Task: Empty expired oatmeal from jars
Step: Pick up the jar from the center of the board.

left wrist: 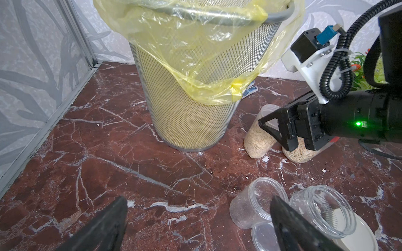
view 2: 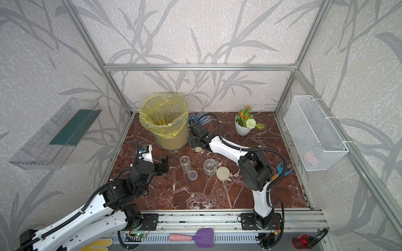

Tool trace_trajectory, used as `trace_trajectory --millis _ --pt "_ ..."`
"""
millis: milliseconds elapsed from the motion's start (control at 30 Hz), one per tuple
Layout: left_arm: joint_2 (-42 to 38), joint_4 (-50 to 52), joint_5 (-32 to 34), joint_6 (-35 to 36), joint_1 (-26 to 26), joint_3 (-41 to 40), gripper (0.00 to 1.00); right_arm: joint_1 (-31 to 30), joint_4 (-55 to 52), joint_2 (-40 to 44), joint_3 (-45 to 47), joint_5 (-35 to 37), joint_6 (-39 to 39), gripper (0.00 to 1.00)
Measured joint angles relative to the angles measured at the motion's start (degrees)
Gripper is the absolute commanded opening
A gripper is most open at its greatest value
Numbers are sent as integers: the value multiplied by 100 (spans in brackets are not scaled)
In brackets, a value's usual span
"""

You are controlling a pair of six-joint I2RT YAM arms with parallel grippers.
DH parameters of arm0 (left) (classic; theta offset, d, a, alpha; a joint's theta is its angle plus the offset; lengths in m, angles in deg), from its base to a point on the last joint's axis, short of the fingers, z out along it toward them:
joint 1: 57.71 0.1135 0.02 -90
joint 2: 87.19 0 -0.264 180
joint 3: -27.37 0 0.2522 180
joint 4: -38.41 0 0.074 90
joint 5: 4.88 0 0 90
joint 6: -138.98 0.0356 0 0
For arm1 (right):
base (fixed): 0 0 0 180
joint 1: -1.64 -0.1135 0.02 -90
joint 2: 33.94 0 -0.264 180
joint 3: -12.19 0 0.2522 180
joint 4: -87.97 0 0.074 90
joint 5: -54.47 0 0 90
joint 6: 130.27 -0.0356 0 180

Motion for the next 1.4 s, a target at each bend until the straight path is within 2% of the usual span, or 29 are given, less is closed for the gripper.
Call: trace_trajectory --millis 233,633,1000,1133,1300,1400 --pt "-44 0 -28 4 0 0 99 33 -11 -372 -232 -13 -22 84" --pt "-52 2 -98 48 0 0 99 122 -61 -509 -378 -103 -107 83" --pt "-48 -7 -247 179 0 0 99 166 -74 -837 -501 -315 -208 77" --pt "-4 -55 -328 229 0 0 99 168 -74 -837 -509 -376 -227 69" --pt "70 -103 -463 356 0 0 99 177 -48 -828 -509 -415 -234 46" --pt "120 -240 -573 496 0 0 99 179 -35 -813 -487 -455 -234 37"
